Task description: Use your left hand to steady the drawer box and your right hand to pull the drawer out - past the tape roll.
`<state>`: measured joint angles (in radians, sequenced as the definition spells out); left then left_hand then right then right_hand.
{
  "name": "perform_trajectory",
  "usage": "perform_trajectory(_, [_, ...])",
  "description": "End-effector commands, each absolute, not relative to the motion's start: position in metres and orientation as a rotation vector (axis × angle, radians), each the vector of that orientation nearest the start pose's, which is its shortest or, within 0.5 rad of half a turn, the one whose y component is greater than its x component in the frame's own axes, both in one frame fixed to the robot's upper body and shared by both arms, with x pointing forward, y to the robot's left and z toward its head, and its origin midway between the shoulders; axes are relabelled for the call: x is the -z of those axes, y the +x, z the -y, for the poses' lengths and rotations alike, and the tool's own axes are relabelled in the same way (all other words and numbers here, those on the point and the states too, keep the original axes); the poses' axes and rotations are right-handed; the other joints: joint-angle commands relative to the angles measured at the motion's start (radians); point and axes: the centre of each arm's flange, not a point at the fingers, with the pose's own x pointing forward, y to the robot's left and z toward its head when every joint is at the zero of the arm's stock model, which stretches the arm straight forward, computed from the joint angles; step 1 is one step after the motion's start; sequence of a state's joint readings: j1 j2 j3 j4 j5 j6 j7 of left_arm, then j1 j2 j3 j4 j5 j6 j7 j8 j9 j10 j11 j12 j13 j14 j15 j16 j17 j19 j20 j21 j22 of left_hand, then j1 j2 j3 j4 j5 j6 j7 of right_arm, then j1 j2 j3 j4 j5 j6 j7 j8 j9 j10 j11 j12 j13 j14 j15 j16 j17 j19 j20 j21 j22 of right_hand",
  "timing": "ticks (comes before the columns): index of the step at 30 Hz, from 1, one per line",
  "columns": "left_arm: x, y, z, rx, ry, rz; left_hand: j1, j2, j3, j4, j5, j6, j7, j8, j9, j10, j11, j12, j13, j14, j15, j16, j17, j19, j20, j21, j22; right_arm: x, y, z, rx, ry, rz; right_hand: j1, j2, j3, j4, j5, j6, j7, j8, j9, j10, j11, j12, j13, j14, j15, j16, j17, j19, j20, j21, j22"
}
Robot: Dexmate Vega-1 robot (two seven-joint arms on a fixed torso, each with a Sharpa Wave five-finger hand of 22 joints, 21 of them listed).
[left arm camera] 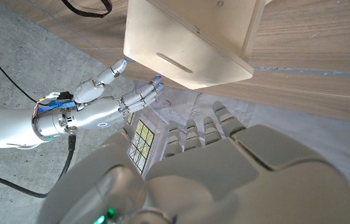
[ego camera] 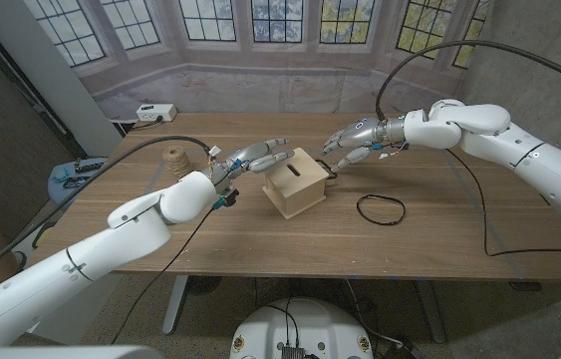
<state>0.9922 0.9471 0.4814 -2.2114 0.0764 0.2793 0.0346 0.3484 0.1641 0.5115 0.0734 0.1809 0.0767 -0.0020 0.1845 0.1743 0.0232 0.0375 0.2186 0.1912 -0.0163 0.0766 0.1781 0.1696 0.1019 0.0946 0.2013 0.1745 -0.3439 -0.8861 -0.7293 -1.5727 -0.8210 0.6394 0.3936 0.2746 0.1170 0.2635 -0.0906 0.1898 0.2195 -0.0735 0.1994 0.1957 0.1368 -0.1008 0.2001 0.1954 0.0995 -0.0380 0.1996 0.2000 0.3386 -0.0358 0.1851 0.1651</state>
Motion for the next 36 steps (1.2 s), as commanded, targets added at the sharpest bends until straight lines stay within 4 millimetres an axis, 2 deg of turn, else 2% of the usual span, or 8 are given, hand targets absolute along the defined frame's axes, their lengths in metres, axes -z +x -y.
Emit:
perform_trajectory(1, [-0.014, 0.498, -0.17, 0.272, 1.041, 0.658, -0.009, 0.0, 0.006, 0.005, -0.001, -0.005, -0.002, -0.002, 0.005, 0.001, -0.008, -0.002, 0.002, 0.003, -0.003, 0.005, 0.005, 0.008, 0.004, 0.003, 0.003, -0.093, 0.591, 0.189, -0.601, -2.305, 0.884, -0.008, -0.002, 0.003, 0.004, 0.007, 0.004, -0.01, -0.001, -0.001, 0.005, -0.008, 0.006, 0.0, -0.01, -0.012, -0.005, 0.002, 0.001, 0.003, 0.001, 0.003])
perform_trajectory(16, [-0.017, 0.498, -0.168, 0.251, 1.045, 0.648, -0.013, 0.001, 0.008, 0.007, -0.001, -0.006, -0.001, -0.002, 0.006, 0.004, -0.012, -0.002, 0.002, 0.005, -0.003, 0.005, 0.005, 0.01, 0.003, 0.003, 0.003, -0.089, 0.601, 0.181, -0.669, -2.371, 0.911, -0.016, -0.001, 0.003, 0.007, 0.009, 0.014, -0.015, 0.0, -0.002, 0.013, -0.018, 0.009, -0.001, -0.031, -0.004, -0.011, 0.003, -0.007, 0.004, -0.001, 0.003])
perform_trajectory(36, [-0.014, 0.493, -0.16, 0.254, 1.049, 0.648, -0.019, 0.002, 0.011, 0.011, 0.0, -0.008, -0.002, -0.002, 0.006, 0.005, -0.01, -0.003, 0.002, 0.007, -0.003, 0.005, 0.005, 0.01, 0.003, 0.002, 0.003, -0.08, 0.609, 0.185, -0.702, -2.464, 0.931, -0.023, 0.0, 0.004, 0.009, 0.011, 0.013, -0.022, -0.002, -0.002, 0.011, -0.026, 0.008, -0.002, -0.047, 0.0, -0.013, 0.003, -0.016, 0.006, -0.003, 0.003])
